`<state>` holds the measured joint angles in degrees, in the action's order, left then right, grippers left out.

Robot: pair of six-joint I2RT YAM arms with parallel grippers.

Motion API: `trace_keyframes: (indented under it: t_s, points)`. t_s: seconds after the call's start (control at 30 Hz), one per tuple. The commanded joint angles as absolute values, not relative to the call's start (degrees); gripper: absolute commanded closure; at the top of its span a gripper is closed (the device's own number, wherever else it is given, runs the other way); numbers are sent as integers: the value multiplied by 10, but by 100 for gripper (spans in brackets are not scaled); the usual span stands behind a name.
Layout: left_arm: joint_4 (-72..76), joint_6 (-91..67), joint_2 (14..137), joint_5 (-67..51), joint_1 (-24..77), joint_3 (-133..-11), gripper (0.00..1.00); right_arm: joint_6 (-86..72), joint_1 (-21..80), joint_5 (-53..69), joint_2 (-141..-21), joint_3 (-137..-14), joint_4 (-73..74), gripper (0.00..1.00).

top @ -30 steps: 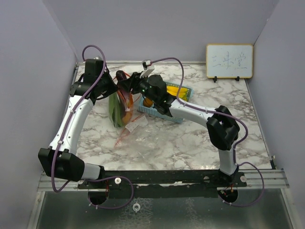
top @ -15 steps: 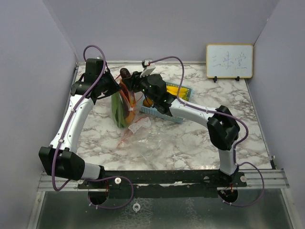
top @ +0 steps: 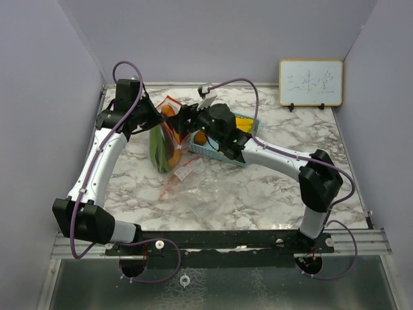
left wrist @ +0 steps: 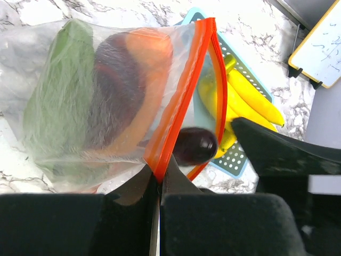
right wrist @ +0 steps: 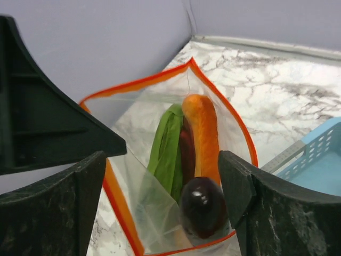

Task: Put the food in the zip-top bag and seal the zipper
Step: Place the fake vegetable in the zipper food storage bag.

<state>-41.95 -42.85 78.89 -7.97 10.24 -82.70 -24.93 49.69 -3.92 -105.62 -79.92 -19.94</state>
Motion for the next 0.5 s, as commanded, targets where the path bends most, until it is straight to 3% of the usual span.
trace_keyframes:
  t_s: [0.0,0.17,0.47]
  points:
    - [-388,-432,784,-91,104,-841,100,-205,498,-114,-980,-809,-173,14]
    - [-394,-427,774,-79,103,-837,100,-207,445,-178,-974,-838,-64,20]
    - [-419,-404,755,-17,100,-870,100,-186,398,-151,-1065,-914,85,33]
